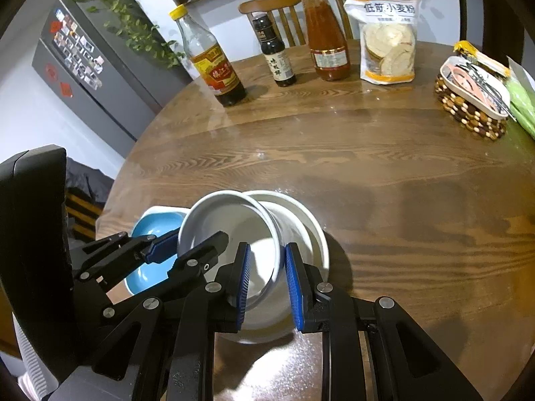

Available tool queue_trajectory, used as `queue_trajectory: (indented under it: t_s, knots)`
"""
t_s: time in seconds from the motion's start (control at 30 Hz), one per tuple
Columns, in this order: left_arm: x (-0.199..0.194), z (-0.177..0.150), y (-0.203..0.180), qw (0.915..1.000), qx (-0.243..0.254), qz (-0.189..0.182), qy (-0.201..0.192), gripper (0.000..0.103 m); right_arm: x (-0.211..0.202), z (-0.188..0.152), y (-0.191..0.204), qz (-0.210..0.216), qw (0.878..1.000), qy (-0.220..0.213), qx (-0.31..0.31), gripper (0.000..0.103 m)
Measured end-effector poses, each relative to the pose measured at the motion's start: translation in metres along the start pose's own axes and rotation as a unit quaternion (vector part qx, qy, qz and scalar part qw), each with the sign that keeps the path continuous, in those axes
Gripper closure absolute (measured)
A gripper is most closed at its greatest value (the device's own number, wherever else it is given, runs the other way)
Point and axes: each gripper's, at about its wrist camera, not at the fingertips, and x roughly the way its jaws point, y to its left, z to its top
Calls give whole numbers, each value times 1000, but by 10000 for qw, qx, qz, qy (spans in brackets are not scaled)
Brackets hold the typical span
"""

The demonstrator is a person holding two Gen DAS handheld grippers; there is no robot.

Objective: Organize plates and bowls
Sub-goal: 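Lower the ramekin into the smaller white bowl with both tools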

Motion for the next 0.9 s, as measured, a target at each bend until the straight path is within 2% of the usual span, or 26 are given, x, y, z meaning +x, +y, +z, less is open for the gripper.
queue_trajectory:
  t_s: [0.4,0.9]
  knots:
    - [24,-5,7,9987,-107,-151,480,83,20,-4,-5,19,9993,339,150,78]
    - [30,-5,4,9986,-52,-142,503,83,25,-5,-10,35,9991,358,241,78]
